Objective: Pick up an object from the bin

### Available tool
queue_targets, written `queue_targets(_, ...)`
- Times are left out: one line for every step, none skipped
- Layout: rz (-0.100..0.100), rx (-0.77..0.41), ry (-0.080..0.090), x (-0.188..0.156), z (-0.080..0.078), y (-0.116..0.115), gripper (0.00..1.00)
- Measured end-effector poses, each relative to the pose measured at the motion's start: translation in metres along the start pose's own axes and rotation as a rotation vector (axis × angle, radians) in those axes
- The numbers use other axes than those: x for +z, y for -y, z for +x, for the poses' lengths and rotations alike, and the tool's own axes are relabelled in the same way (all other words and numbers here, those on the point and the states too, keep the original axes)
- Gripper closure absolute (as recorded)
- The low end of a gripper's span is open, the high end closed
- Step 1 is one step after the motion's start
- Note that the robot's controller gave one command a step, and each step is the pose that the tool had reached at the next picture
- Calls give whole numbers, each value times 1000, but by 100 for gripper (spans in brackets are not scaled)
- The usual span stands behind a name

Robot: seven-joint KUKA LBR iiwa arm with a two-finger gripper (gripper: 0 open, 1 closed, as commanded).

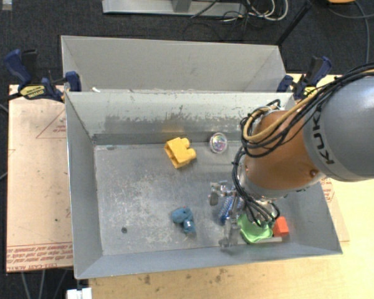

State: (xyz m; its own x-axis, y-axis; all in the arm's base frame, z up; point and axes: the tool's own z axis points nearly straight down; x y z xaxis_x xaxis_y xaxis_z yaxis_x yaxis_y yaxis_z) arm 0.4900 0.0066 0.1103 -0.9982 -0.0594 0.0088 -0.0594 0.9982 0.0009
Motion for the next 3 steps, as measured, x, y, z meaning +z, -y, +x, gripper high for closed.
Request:
queue_targets(2,-114,11,29,-27,69,0)
queue_targets(-2,-119,7,29,-26,65,100)
queue_targets(0,-91,16,-73,-28,36,100)
